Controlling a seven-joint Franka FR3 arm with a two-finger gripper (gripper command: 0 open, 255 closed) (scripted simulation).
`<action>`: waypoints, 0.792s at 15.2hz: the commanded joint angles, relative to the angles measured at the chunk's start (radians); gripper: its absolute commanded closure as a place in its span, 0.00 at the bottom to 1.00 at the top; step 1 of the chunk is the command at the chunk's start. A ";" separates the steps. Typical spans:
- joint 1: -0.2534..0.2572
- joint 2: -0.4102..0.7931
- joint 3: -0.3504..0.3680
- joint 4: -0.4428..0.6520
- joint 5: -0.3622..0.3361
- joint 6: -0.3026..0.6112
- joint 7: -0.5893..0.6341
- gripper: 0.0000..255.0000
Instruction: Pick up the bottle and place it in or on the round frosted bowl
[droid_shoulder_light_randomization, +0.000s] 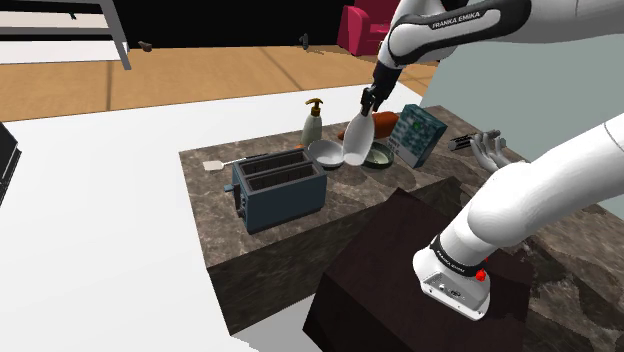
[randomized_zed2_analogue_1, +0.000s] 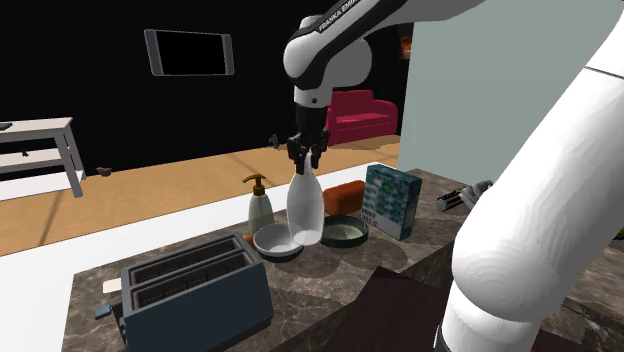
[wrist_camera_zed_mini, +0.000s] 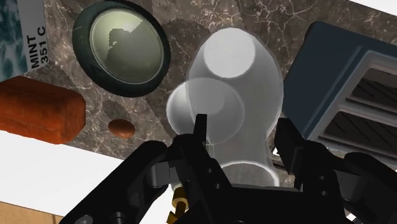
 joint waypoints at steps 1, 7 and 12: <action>-0.007 0.002 -0.015 0.028 -0.001 -0.025 -0.023 1.00; -0.046 0.057 -0.108 0.176 0.007 -0.115 -0.166 1.00; -0.073 0.134 -0.184 0.329 0.034 -0.192 -0.288 1.00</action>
